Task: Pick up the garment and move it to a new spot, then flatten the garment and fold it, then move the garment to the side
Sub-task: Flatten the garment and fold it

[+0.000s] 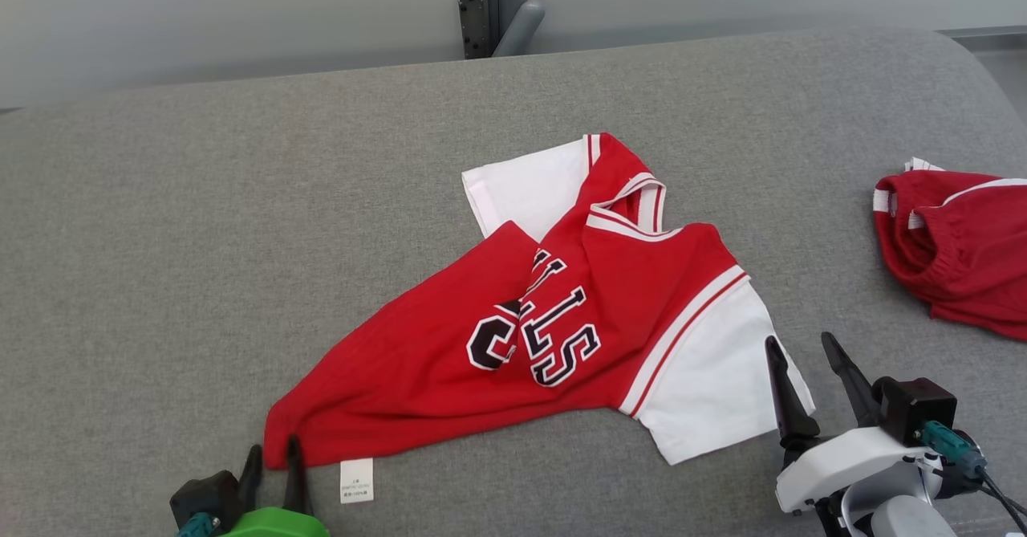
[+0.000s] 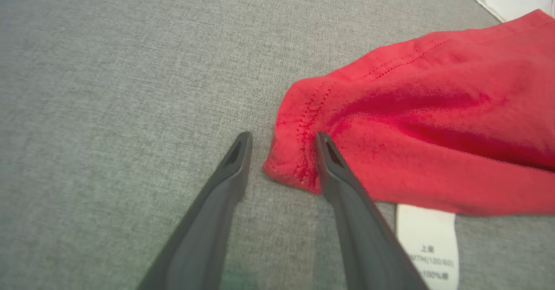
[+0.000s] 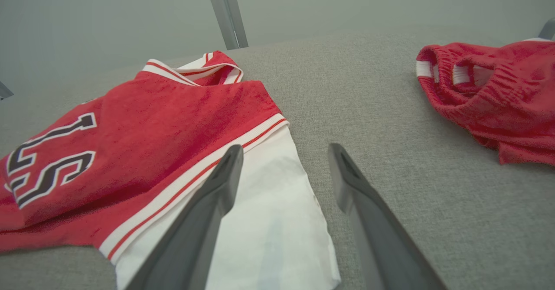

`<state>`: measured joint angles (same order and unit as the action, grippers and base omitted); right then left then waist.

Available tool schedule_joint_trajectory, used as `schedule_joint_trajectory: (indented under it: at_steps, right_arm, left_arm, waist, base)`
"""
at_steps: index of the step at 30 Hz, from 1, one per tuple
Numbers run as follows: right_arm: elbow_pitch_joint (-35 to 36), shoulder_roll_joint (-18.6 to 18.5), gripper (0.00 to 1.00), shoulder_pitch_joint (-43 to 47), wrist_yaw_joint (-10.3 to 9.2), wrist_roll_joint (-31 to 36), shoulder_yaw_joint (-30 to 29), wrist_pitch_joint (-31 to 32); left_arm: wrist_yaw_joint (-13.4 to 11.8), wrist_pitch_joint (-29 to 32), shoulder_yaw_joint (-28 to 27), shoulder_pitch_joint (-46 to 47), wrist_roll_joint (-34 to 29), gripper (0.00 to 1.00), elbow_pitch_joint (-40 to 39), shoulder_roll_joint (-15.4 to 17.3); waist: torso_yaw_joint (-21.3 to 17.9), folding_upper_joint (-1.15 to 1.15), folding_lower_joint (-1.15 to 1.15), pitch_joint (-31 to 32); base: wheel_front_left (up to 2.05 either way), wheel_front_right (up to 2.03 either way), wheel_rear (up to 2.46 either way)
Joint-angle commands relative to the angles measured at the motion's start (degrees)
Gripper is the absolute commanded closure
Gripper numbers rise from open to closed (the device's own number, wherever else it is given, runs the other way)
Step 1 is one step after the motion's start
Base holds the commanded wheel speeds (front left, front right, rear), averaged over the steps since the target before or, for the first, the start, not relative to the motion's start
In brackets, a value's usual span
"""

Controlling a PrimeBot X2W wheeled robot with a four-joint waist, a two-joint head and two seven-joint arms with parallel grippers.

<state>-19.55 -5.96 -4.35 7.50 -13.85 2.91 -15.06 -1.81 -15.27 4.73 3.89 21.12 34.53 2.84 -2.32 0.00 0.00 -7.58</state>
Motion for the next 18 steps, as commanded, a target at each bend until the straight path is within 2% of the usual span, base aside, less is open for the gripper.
schedule_joint_trajectory:
  at_steps: [1,9,18]
  right_arm:
    - [-0.6,-0.26,0.0,-0.44,-0.03,-0.06,-0.83,-0.15]
    - [-5.39,0.0,0.0,-0.12,-0.02,1.38,-2.78,-0.15]
    - [-17.7,0.45,0.0,-2.57,-0.02,1.24,-1.16,0.01]
  left_arm:
    - [1.03,0.26,1.02,0.45,0.2,1.0,1.11,0.09]
    - [1.96,0.25,4.02,0.95,-0.77,1.0,0.24,0.03]
    - [2.22,0.19,4.21,0.89,-2.19,1.0,-1.56,0.12]
  waist:
    - [-0.14,0.0,0.0,-0.22]
    - [0.28,0.0,0.0,-0.26]
    - [1.36,0.0,0.0,-0.53]
  base:
    - [0.0,0.0,0.0]
    - [0.0,0.0,0.0]
    - [0.0,0.0,0.0]
